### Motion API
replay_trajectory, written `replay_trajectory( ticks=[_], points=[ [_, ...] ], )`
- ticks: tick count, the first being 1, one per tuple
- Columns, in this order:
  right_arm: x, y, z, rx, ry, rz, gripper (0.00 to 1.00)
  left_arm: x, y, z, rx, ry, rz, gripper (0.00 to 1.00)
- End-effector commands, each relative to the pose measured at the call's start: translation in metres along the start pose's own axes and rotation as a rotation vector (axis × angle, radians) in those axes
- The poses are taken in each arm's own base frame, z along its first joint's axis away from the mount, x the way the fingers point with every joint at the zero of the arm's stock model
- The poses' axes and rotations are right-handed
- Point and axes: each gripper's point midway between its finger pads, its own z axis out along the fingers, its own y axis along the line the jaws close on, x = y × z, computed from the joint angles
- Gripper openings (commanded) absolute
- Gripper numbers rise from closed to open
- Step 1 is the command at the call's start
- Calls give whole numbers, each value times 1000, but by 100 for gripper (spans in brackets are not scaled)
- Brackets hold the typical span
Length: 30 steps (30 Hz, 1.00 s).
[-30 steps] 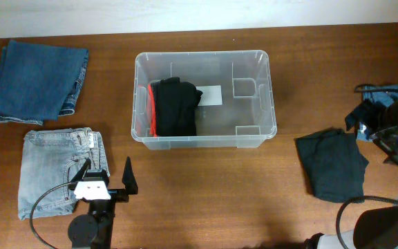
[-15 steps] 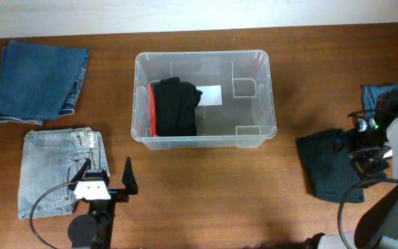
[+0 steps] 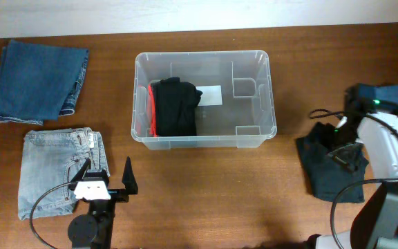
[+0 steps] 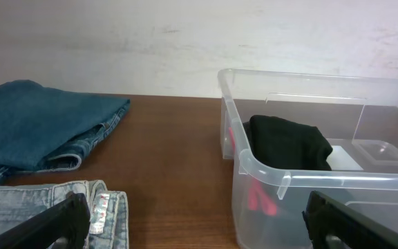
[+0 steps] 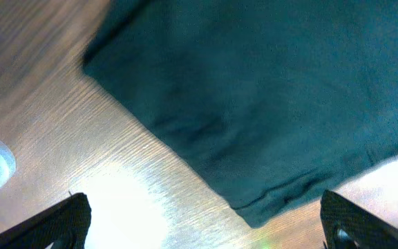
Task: Pack container
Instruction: 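Lower the right gripper onto the black shirt on the right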
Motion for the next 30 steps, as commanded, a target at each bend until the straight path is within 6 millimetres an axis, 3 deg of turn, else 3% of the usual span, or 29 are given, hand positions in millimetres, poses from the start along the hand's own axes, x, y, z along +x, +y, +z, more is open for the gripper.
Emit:
replay_trajectory(
  ticks=[1, 10, 15, 18, 24, 30],
  points=[
    [-2, -3, 1, 157, -48, -222, 98, 2, 2, 0, -7, 4, 8, 99],
    [-18, -29, -11, 466, -159, -259, 98, 2, 2, 0, -7, 4, 8, 99],
    [-11, -33, -7, 481, -115, -327, 98, 2, 2, 0, -7, 4, 8, 99],
    [0, -36, 5, 476, -76, -333, 98, 2, 2, 0, -7, 4, 8, 99],
    [9, -13, 19, 322, -45, -322, 98, 2, 2, 0, -7, 4, 8, 99],
    [10, -13, 24, 314, -44, -320, 98, 2, 2, 0, -7, 4, 8, 99]
  ],
)
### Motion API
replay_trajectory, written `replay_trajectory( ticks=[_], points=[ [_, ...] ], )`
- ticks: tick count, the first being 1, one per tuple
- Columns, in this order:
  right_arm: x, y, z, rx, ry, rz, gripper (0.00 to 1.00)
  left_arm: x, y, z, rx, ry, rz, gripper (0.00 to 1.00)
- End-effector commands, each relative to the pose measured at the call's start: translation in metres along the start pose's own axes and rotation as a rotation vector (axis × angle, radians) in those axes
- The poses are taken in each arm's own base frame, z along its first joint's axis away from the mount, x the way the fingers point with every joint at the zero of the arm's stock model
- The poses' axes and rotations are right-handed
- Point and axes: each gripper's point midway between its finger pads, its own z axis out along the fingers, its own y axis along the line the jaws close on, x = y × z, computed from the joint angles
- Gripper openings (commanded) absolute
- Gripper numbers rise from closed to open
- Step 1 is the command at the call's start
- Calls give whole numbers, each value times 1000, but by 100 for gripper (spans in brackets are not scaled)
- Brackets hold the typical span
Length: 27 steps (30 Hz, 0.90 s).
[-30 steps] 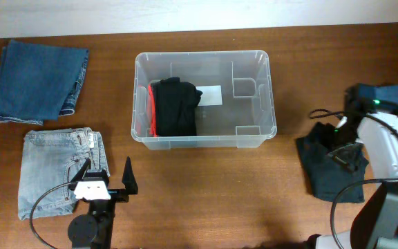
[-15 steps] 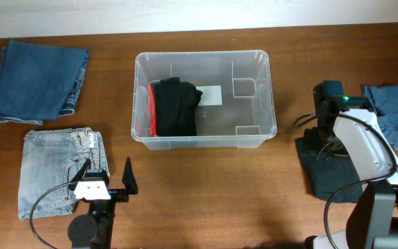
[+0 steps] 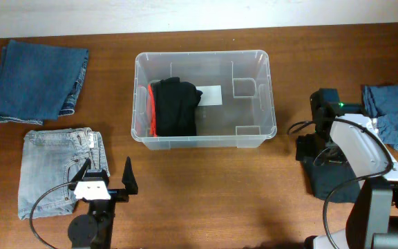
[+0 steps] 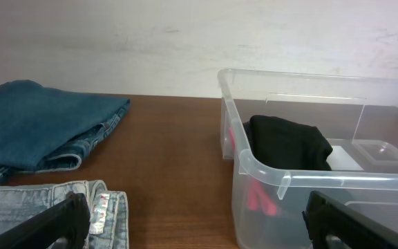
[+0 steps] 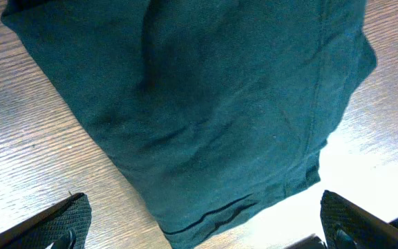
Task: Pack container
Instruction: 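Lower the right gripper onto the black shirt on the right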
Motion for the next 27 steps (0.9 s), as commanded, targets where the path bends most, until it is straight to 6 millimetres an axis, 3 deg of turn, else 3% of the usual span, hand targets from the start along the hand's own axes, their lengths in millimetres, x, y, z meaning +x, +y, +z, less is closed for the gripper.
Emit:
replay_trajectory(
  ticks=[1, 11, 16, 21, 27],
  points=[
    [4, 6, 8, -6, 7, -11, 98, 2, 2, 0, -7, 4, 8, 99],
    [-9, 9, 15, -19, -56, 15, 99, 2, 2, 0, -7, 4, 8, 99],
    [-17, -6, 21, -48, -61, 96, 98, 2, 2, 0, -7, 4, 8, 99],
    [-16, -13, 40, -83, -7, 123, 98, 2, 2, 0, -7, 4, 8, 99],
    [-20, -8, 60, -72, 23, 113, 98, 2, 2, 0, -7, 4, 8, 99]
  ],
)
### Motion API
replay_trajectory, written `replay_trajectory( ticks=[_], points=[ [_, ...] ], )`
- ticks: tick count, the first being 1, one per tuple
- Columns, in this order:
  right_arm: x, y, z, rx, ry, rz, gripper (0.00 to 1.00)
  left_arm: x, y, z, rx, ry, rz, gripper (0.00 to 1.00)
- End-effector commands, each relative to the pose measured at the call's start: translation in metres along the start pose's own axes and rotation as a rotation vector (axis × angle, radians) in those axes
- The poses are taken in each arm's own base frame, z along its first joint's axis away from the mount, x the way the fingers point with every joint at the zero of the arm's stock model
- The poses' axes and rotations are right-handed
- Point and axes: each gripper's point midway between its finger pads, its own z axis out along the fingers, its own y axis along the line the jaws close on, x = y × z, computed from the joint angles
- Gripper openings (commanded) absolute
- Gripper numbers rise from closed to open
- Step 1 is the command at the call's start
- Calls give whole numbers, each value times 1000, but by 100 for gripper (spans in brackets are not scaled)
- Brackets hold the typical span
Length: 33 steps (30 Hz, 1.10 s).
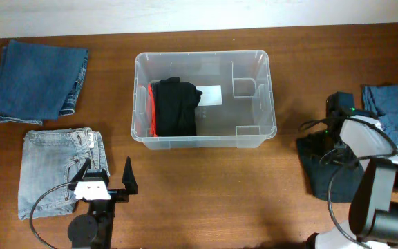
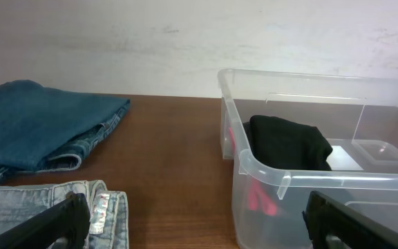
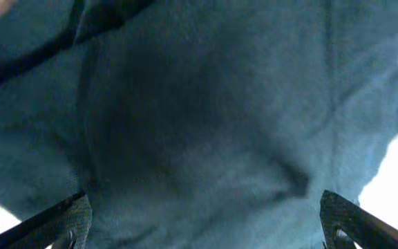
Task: Pack container
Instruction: 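Lower the right gripper onto the black shirt on the right, then grasp the black shirt with the right gripper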
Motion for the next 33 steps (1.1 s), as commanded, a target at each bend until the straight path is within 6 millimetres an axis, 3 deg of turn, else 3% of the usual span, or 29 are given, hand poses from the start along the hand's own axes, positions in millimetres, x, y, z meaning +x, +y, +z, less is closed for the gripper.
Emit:
replay_trajectory(
  ticks=[1, 5, 12, 16, 19, 22, 29, 33],
  points=[
    [4, 3, 13, -2, 33, -8, 98, 2, 2, 0, -7, 4, 8, 99],
    [2, 3, 22, 3, 43, -2, 99, 2, 2, 0, -8, 4, 8, 99],
    [3, -38, 33, 38, 72, 160, 99, 2, 2, 0, -8, 4, 8, 100],
    [1, -45, 37, -10, 75, 218, 99, 2, 2, 0, -8, 4, 8, 99],
    [1, -57, 36, 62, 65, 274, 99, 2, 2, 0, -8, 4, 8, 99],
    [-7, -53, 33, 36, 45, 283, 98, 2, 2, 0, -8, 4, 8, 99],
    [-36, -57, -21, 57, -55, 217, 98, 2, 2, 0, -8, 4, 8, 99],
    [-39, -41, -44, 44, -110, 122, 98, 2, 2, 0, -8, 4, 8, 99]
  ],
)
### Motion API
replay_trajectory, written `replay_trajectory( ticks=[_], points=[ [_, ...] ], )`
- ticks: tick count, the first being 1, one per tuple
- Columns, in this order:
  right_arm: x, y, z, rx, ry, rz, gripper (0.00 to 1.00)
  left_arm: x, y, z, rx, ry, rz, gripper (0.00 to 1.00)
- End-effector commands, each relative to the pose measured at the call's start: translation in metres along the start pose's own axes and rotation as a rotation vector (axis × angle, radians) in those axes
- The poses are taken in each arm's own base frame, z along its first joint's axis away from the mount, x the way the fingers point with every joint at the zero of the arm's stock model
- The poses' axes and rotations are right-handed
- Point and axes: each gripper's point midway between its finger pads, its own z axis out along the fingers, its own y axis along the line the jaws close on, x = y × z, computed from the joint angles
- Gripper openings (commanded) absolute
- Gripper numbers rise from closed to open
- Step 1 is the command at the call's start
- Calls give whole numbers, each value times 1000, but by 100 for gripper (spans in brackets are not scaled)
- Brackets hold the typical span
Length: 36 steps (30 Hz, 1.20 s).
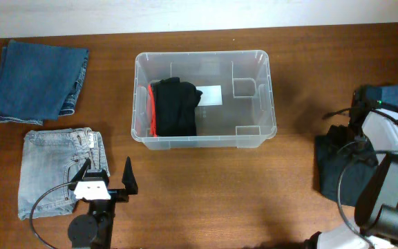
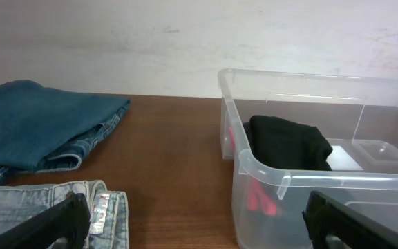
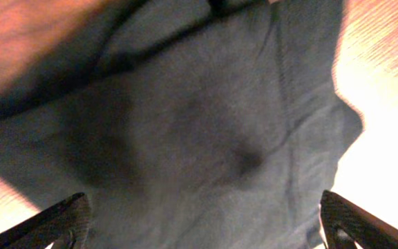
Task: Pack container
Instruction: 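Grasp the black shirt with the right gripper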
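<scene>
A clear plastic container (image 1: 262,97) stands mid-table with a black and red garment (image 1: 174,107) in its left part; the same garment (image 2: 285,145) shows in the left wrist view. A dark teal garment (image 1: 337,176) lies rumpled at the right edge and fills the right wrist view (image 3: 185,124). My right gripper (image 3: 202,221) hovers close over it, fingers wide apart, nothing between them. My left gripper (image 2: 199,221) rests open near the front edge, beside the light jeans (image 1: 54,173).
Folded dark blue jeans (image 1: 39,79) lie at the back left. A blue denim piece lies at the far right, partly under my right arm (image 1: 382,131). The container's right part has small moulded compartments (image 1: 244,86).
My right arm has moved to the right, toward the blue denim piece. The dark teal garment's left edge now lies farther right and the fabric looks more bunched. The left arm is unchanged.
My right gripper was open over the dark teal garment's near part. Then it stood at the garment's back left, nearer the container. Then it was close down on the fabric. Now the arm and garment sit farther right. The left arm stayed still.
</scene>
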Motion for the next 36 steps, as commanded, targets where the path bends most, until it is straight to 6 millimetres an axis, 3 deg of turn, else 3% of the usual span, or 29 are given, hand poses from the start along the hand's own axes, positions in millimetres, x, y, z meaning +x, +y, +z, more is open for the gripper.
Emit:
replay_trajectory(
  ticks=[1, 7, 11, 24, 36],
  points=[
    [-9, 11, -28, 10, -86, -88, 98, 2, 2, 0, -7, 4, 8, 99],
    [9, 22, -31, 204, -107, -253, 98, 2, 2, 0, -7, 4, 8, 99],
    [12, 12, -31, 322, -137, -259, 98, 2, 2, 0, -7, 4, 8, 99],
    [15, 17, -27, 296, -132, -245, 98, 2, 2, 0, -7, 4, 8, 99],
    [27, 22, -6, 298, -51, -278, 98, 2, 2, 0, -7, 4, 8, 99]
  ],
)
